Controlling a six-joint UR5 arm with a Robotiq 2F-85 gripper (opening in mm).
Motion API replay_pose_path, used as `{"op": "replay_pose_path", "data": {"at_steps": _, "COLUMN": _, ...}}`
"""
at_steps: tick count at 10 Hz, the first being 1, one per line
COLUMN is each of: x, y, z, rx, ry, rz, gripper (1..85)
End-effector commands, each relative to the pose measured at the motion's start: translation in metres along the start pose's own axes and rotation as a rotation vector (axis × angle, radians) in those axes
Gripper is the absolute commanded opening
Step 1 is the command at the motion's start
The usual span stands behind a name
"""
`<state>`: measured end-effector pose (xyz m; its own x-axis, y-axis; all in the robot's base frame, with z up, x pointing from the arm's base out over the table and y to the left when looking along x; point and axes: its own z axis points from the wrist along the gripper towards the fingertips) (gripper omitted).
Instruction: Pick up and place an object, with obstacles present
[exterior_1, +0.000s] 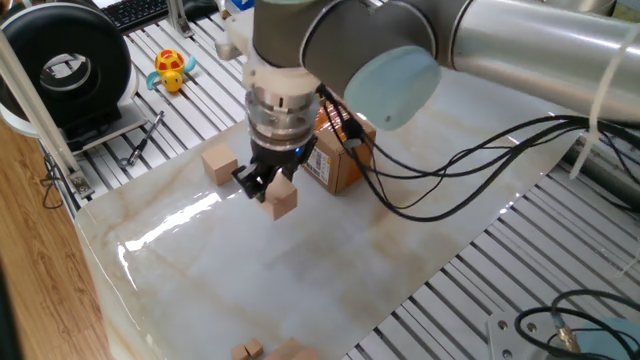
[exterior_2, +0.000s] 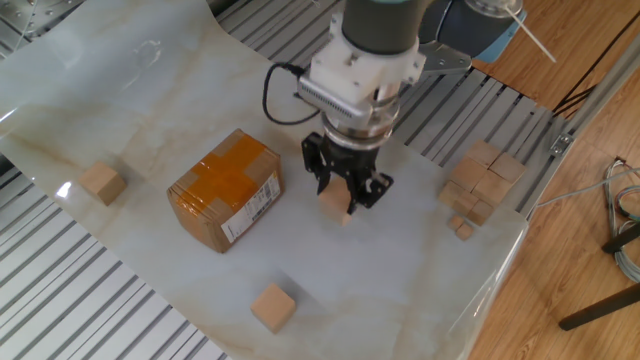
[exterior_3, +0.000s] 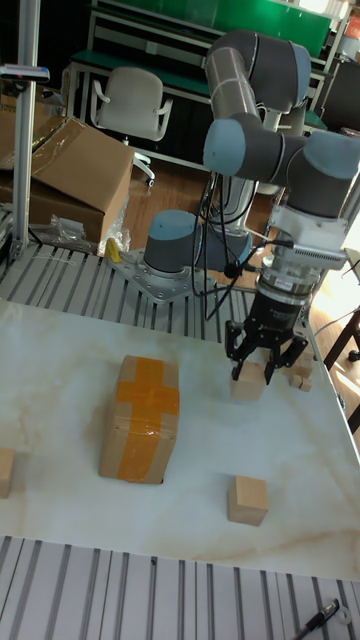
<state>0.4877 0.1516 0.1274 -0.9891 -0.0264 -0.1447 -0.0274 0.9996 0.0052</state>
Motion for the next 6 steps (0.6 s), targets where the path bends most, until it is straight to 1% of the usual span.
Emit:
{"op": "replay_pose_path", "data": {"at_steps": 1, "x": 0.022, "y": -0.006, "z": -0.044, "rx": -0.019, "ry": 0.032, "rz": -0.024, "gripper": 1.3}}
{"op": "replay_pose_path", "data": {"at_steps": 2, "x": 0.020, "y": -0.003, "z": -0.046, "rx": -0.026, "ry": 0.021, "rz": -0.023, "gripper": 1.3}}
{"op": "replay_pose_path", "data": {"at_steps": 4, "x": 0.015, "y": -0.010, "z": -0.046, "rx": -0.003, "ry": 0.000, "rz": -0.040, "gripper": 1.3}}
{"op": "replay_pose_path", "data": {"at_steps": 5, "x": 0.013, "y": -0.015, "z": -0.046, "rx": 0.018, "ry": -0.006, "rz": -0.060, "gripper": 1.3}}
{"op": "replay_pose_path", "data": {"at_steps": 6, "x": 0.010, "y": -0.027, "z": -0.049, "rx": 0.029, "ry": -0.014, "rz": -0.106, "gripper": 1.3}}
